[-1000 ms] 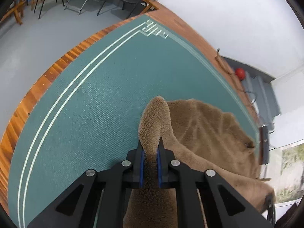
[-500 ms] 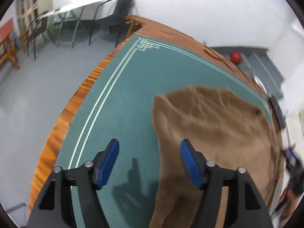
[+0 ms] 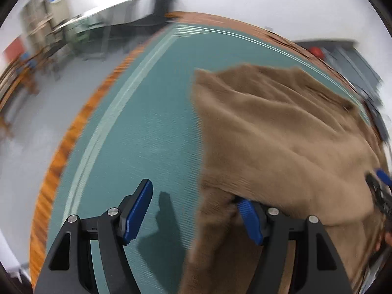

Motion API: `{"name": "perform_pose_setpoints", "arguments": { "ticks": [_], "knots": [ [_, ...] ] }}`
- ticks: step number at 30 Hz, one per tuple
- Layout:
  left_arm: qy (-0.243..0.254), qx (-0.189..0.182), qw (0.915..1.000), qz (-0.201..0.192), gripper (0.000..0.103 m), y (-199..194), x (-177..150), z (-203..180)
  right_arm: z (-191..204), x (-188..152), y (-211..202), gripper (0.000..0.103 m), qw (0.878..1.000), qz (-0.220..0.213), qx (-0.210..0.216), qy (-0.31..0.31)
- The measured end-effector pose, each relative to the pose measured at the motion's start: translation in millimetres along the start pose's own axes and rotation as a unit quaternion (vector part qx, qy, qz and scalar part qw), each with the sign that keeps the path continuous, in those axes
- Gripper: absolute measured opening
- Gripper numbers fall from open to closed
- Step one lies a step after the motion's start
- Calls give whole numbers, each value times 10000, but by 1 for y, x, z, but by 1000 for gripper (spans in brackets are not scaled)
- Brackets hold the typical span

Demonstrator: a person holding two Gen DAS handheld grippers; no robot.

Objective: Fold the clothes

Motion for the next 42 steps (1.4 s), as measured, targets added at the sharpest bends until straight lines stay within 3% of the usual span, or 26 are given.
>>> {"name": "perform_pose_setpoints", "arguments": {
  "ticks": [3, 6, 11, 14, 18, 21, 24, 28, 32, 34, 36, 40, 42],
  "knots": [
    [-252, -52, 9996, 79, 71, -1, -6, 25, -27, -1, 9, 77, 9984, 135, -499, 217],
    [-78, -13, 9999, 133, 71, -3, -15, 35, -41, -4, 18, 80, 9976, 259, -248, 594],
    [70, 61, 9996, 254, 72, -2, -19, 34, -37, -1, 17, 81, 9978, 304, -392, 437],
    [188, -49, 9998, 86, 73, -17, -15, 28, -36, 8, 1, 81, 9981, 193, -417, 411],
    [291, -19, 9992, -286, 75, -46, -5, 26, -25, 18, -26, 81, 9993, -207, 23, 305],
    [101, -11, 9987, -493, 77, -63, -4, 34, -11, 17, -26, 81, 9990, -202, 336, 215],
    [-237, -463, 9968, -607, 77, -66, 9, 27, 3, 9, -12, 81, 9988, -22, 482, 126],
    [111, -1224, 9908, -571, 77, -53, 31, -32, 12, 0, 5, 81, 9982, 195, 552, 131],
    [550, -1482, 9872, -197, 77, -4, 50, -83, 15, -4, 7, 81, 9988, 208, 427, 79],
    [548, -1306, 9899, 3, 70, 18, 53, -82, 11, -4, 10, 81, 9992, 240, 311, 76],
    [487, -1083, 9927, 195, 56, 42, 56, -73, 5, -5, 13, 81, 9995, 256, 149, 50],
    [237, -1126, 9932, 158, 39, 46, 64, -55, 0, -8, 14, 85, 9995, 273, 104, 94],
    [174, -1005, 9947, 145, 39, 41, 67, -49, -1, -9, 13, 85, 9994, 300, 81, 141]
  ]
}}
Point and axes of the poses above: each gripper's, at about its wrist camera, not at the fingertips, and y roughly the way its jaws point, z to its left, x to its top, the point moved 6 cm from there along y, roughly the way its jaws point, and after that the axes turned 10 degrees about y, right-handed, at the moved point
